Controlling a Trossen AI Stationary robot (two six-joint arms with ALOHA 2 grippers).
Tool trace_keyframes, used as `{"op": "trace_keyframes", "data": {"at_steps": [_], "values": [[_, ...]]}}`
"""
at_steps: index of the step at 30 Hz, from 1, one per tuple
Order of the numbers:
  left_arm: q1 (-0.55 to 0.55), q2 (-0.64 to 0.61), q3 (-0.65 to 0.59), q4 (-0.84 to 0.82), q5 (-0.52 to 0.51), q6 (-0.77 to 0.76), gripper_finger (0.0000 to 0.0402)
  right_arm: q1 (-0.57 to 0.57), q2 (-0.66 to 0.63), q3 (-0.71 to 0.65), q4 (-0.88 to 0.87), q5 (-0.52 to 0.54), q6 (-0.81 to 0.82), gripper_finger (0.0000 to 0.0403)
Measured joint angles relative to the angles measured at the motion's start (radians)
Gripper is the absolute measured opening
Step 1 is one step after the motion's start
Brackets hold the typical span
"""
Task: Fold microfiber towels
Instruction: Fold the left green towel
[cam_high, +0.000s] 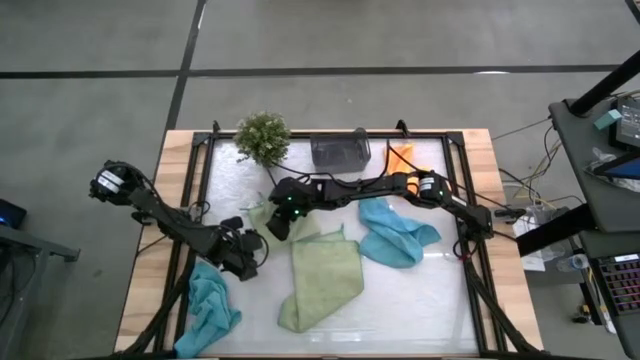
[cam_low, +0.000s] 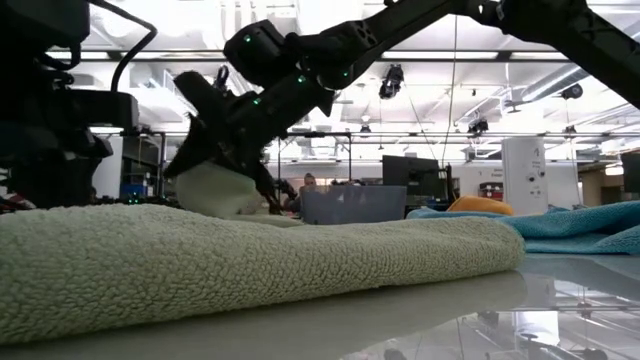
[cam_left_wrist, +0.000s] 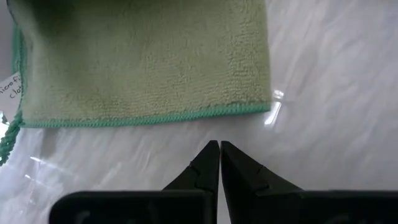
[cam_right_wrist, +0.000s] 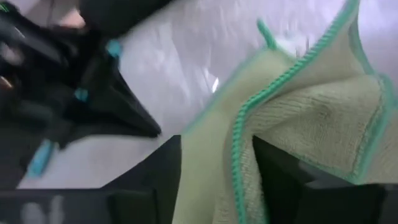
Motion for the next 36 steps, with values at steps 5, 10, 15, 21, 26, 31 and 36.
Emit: {"op": "trace_keyframes", "data": {"at_steps": [5,10,15,21,26,31,36], "values": [[0.0,-0.003,0.024,-0.002,0.008,0.0,0.0001,0.002,0.0,0.0,0.038,0.001,-0.033,0.0195],[0.0,-0.007,0.061,-0.016,0.016,0.0,0.0001,0.006,0.0,-0.001,0.038,0.0,-0.052,0.0206],[0.0,-0.023,0.091,-0.023,0.03,0.001,0.0001,0.006,0.0,-0.002,0.037,0.001,-0.071,0.0224],[0.0,-0.061,0.137,-0.086,0.042,0.001,0.0001,0.008,0.0,-0.003,0.037,0.034,-0.187,0.0241],[0.0,-0.087,0.16,-0.131,0.009,0.011,0.0001,0.011,0.0,-0.003,0.037,0.031,-0.236,0.0236],[0.006,-0.105,0.159,-0.157,-0.022,0.03,0.0001,0.011,0.006,-0.003,0.035,0.035,-0.192,0.0243],[0.007,-0.123,0.157,-0.169,-0.062,0.029,0.0001,0.01,0.015,-0.004,0.029,0.008,-0.193,0.0284]]}}
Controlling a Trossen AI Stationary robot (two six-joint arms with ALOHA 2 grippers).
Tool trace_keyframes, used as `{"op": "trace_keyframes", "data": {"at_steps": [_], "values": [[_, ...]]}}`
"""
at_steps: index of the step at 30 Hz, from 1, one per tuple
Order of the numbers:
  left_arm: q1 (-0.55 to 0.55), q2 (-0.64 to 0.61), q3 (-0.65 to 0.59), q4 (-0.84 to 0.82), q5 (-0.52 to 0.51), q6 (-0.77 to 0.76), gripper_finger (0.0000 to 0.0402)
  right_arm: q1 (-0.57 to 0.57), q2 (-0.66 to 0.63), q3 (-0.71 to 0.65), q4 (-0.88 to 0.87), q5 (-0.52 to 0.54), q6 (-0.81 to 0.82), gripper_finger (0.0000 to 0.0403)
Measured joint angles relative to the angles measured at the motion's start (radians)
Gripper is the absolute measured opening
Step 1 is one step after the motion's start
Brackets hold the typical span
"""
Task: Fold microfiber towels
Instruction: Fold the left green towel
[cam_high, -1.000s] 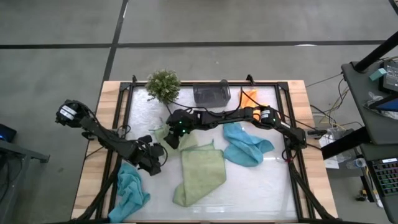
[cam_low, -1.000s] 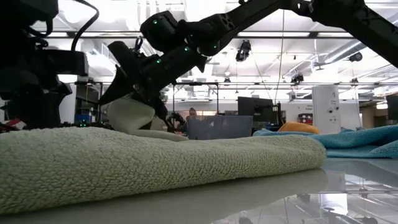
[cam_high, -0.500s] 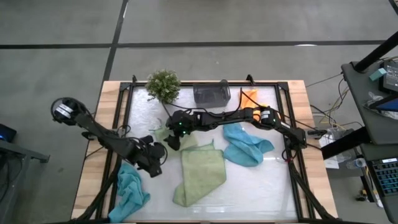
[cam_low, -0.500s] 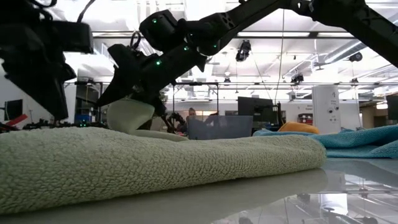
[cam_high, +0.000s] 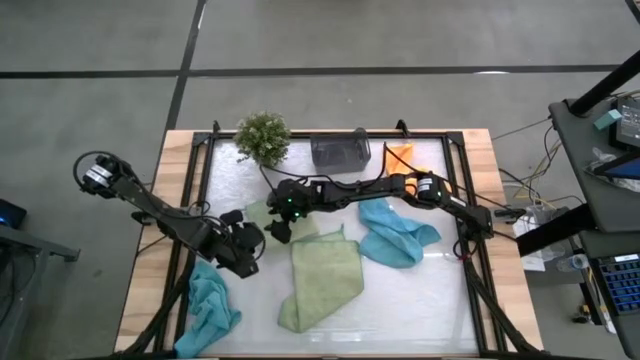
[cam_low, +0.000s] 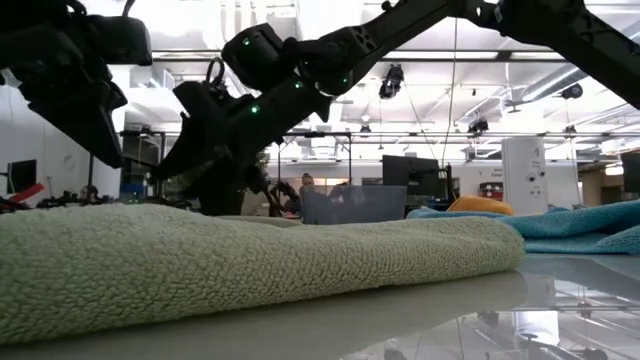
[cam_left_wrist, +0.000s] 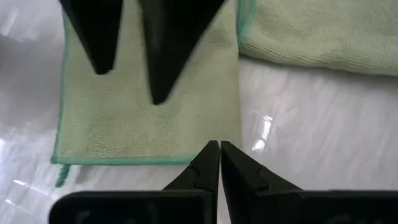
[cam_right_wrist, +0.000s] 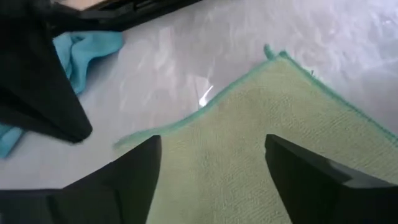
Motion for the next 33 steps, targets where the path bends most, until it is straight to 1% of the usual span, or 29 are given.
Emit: {"op": "trace_keyframes", "data": {"at_steps": [3,7,10,13,17,20,26,30,33], "values": [[0.0,-0.011,-0.001,0.0,-0.014,-0.008,0.0001,-0.004,-0.024,-0.002,-0.036,-0.043,-0.067,0.0302],[0.0,-0.017,-0.002,-0.002,-0.013,-0.029,0.0001,0.001,-0.108,-0.063,-0.097,-0.043,-0.217,0.0308],[0.0,-0.016,-0.003,-0.002,-0.014,-0.029,0.0001,0.003,-0.183,-0.151,-0.132,-0.042,-0.294,0.0302],[0.0,-0.016,-0.007,-0.003,-0.014,-0.029,0.0001,-0.008,-0.263,-0.252,-0.136,-0.043,-0.332,0.0295],[0.0,-0.013,-0.008,0.011,-0.04,-0.029,0.0001,-0.041,-0.395,-0.405,-0.098,-0.041,-0.401,0.0288],[0.005,0.006,-0.032,0.076,-0.098,-0.024,0.0001,-0.059,-0.475,-0.548,-0.01,-0.039,-0.464,0.0281],[0.035,0.088,-0.076,0.295,-0.11,0.013,0.0001,-0.068,-0.564,-0.821,0.357,-0.042,-0.46,0.0248],[0.05,0.147,-0.081,0.306,-0.109,0.024,0.0,-0.069,-0.565,-0.944,0.564,-0.041,-0.442,0.0224],[0.066,0.169,-0.081,0.306,-0.109,0.025,0.0,-0.071,-0.565,-1.012,0.703,-0.042,-0.498,0.0211]]}}
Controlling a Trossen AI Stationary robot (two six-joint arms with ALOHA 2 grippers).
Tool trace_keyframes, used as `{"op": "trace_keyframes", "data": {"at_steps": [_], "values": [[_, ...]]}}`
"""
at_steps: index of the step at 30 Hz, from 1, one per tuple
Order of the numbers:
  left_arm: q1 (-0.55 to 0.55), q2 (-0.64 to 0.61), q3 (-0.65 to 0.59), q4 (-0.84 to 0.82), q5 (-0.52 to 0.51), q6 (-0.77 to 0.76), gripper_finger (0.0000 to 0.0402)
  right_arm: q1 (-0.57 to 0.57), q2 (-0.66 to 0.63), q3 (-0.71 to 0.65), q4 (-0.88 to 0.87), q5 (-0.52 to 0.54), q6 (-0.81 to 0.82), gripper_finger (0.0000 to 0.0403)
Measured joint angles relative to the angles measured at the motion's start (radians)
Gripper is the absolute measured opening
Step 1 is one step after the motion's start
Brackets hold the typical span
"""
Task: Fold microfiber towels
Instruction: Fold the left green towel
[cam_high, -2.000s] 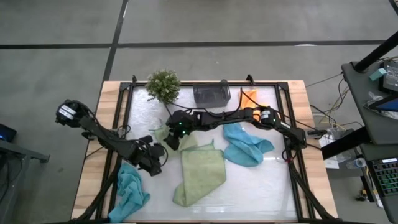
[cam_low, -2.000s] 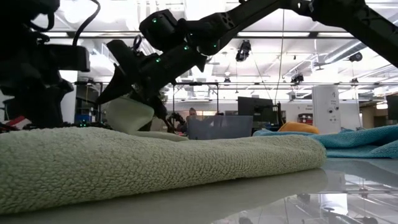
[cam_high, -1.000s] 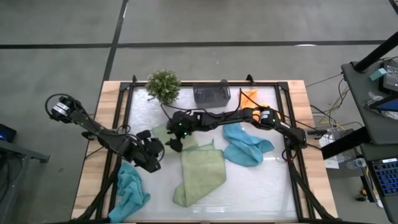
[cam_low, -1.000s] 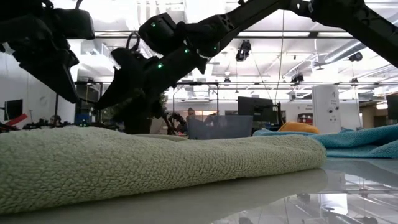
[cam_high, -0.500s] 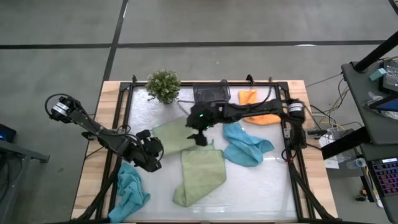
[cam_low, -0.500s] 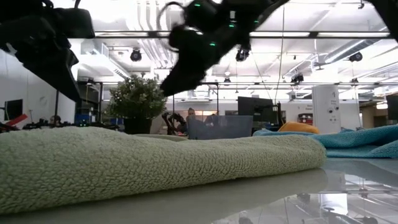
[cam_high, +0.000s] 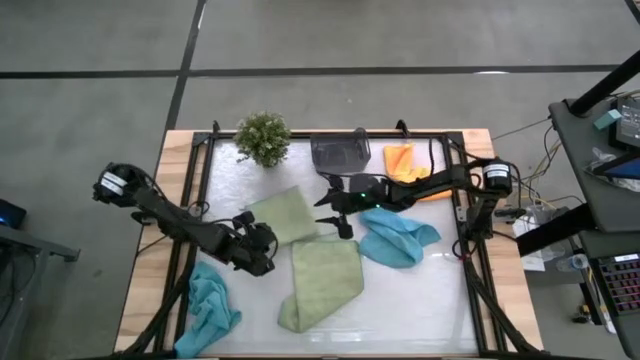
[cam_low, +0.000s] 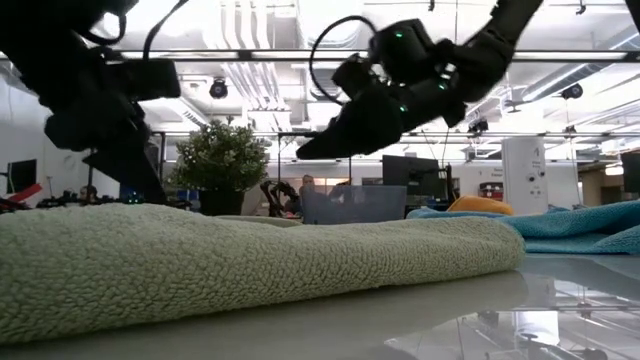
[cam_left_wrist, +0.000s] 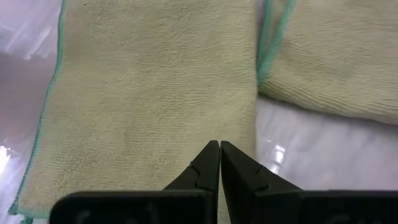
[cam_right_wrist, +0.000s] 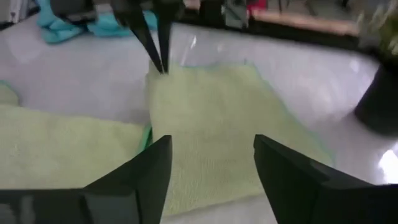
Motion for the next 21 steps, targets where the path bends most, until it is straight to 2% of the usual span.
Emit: {"op": "trace_keyframes", "data": {"at_steps": [8,13,21], "values": [[0.037,-0.011,-0.011,0.009,0.022,-0.001,0.0,-0.048,0.002,-0.158,0.33,-0.001,-0.016,0.0193],[0.064,-0.012,-0.014,0.009,0.023,0.0,0.0,-0.09,0.002,-0.175,0.341,0.001,0.017,0.0192],[0.071,-0.012,-0.02,0.01,0.023,0.0,0.0,-0.093,0.002,-0.169,0.339,0.0,0.027,0.0192]]}}
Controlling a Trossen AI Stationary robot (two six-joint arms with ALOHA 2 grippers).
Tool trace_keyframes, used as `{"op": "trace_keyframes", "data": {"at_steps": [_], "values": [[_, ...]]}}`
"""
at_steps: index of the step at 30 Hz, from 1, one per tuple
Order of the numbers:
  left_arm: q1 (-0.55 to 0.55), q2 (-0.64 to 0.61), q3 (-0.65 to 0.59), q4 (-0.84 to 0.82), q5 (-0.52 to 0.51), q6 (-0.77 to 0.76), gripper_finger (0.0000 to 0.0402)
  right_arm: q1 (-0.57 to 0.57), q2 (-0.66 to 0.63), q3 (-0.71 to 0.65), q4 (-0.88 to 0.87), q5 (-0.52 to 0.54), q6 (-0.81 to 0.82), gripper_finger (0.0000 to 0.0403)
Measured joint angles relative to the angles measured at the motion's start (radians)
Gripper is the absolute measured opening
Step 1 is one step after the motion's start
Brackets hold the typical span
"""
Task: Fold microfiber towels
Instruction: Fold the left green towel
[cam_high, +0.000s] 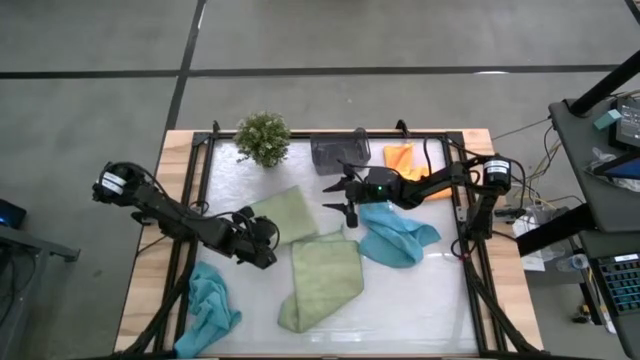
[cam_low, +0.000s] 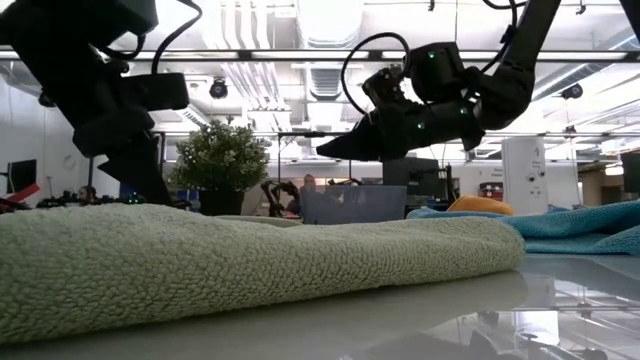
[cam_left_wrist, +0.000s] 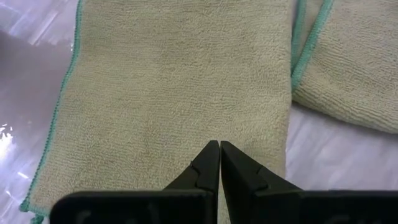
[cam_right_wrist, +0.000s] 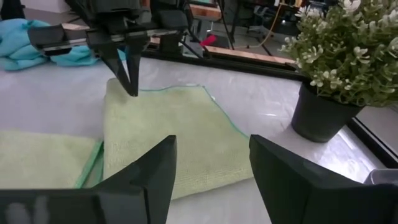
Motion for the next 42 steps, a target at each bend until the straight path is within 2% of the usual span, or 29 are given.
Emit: {"op": "trace_keyframes", "data": {"at_steps": [13,21,42], "values": [[0.001,-0.001,-0.004,-0.001,0.0,0.001,0.0,0.0,0.004,0.014,-0.013,0.008,0.084,0.0192],[0.001,-0.001,-0.002,0.004,0.001,0.001,0.0,-0.002,0.004,0.021,-0.018,0.008,0.261,0.0192],[0.001,-0.001,-0.004,-0.001,0.001,0.003,0.0,-0.002,0.004,0.021,-0.011,0.009,0.255,0.0192]]}}
